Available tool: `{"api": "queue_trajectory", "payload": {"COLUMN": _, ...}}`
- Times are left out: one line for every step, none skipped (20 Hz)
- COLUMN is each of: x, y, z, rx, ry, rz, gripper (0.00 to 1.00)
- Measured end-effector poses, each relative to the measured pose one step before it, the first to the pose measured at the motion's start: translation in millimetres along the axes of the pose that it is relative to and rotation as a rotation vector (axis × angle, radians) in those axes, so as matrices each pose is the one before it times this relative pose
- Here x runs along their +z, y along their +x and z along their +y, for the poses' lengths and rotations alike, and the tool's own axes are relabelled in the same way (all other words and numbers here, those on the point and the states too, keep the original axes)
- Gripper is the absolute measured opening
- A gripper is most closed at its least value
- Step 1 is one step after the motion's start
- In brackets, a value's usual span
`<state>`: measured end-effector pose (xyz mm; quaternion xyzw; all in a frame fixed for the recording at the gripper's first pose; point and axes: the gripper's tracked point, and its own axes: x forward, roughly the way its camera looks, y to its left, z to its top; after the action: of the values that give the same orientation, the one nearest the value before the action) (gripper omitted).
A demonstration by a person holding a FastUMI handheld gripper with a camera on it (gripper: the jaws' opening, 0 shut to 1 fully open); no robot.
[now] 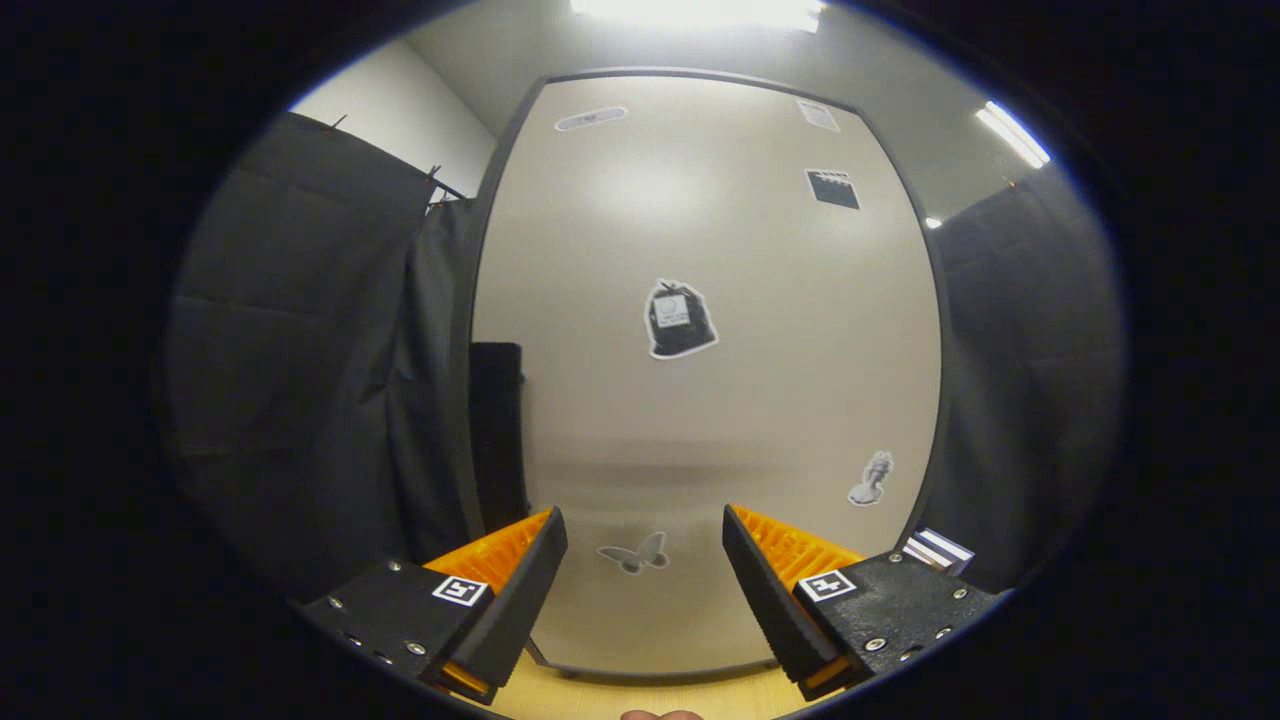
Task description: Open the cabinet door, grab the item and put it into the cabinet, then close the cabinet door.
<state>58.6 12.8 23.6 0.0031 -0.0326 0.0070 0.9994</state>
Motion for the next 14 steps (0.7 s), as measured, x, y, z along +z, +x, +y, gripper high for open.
{"api": "queue_trajectory", "payload": {"x": 3.76, "y": 2.30, "z": 9.74, "rx": 0.01447, "ry": -0.00910, "rz": -0.00807, "gripper": 0.97}}
{"api": "queue_trajectory", "payload": {"x": 0.29, "y": 2.36, "z": 9.68, "rx": 0.00768, "ry": -0.00219, "rz": 0.00377, "gripper": 0.97}}
{"api": "queue_trajectory", "payload": {"x": 0.20, "y": 2.28, "z": 7.22, "rx": 0.00532, "ry": 0.00653, "rz": 0.00626, "gripper": 0.97}}
{"api": "queue_trajectory", "payload": {"x": -1.23, "y": 2.99, "z": 6.66, "rx": 0.00316, "ry": 0.00869, "rz": 0.00784, "gripper": 0.97}}
{"api": "queue_trajectory", "payload": {"x": -0.84, "y": 2.71, "z": 4.44, "rx": -0.00059, "ry": 0.00540, "rz": 0.00631, "gripper": 0.97}}
{"api": "queue_trajectory", "payload": {"x": -2.01, "y": 3.77, "z": 2.80, "rx": -0.00495, "ry": -0.00231, "rz": 0.00681, "gripper": 0.97}}
{"api": "queue_trajectory", "payload": {"x": -1.59, "y": 4.05, "z": 2.57, "rx": 0.00081, "ry": -0.00292, "rz": 0.00839, "gripper": 0.97}}
{"api": "queue_trajectory", "payload": {"x": -3.13, "y": 4.74, "z": 3.97, "rx": 0.00440, "ry": -0.00048, "rz": 0.00873, "gripper": 0.93}}
{"api": "queue_trajectory", "payload": {"x": -0.13, "y": 1.99, "z": 4.25, "rx": 0.01067, "ry": 0.00180, "rz": 0.00610, "gripper": 0.88}}
{"api": "queue_trajectory", "payload": {"x": -0.81, "y": 2.72, "z": 4.92, "rx": 0.01044, "ry": -0.00385, "rz": 0.00474, "gripper": 0.76}}
{"api": "queue_trajectory", "payload": {"x": -0.67, "y": 1.53, "z": 5.68, "rx": 0.01514, "ry": -0.00821, "rz": 0.00537, "gripper": 0.69}}
{"api": "queue_trajectory", "payload": {"x": -2.74, "y": 1.43, "z": 4.06, "rx": 0.00701, "ry": -0.01098, "rz": 0.01433, "gripper": 0.54}}
{"api": "queue_trajectory", "payload": {"x": 2.46, "y": -3.78, "z": -1.13, "rx": -0.00532, "ry": 0.00148, "rz": -0.00242, "gripper": 0.45}}
{"api": "queue_trajectory", "payload": {"x": -2.65, "y": 4.65, "z": 0.08, "rx": -0.00399, "ry": 0.01078, "rz": 0.01163, "gripper": 0.37}}
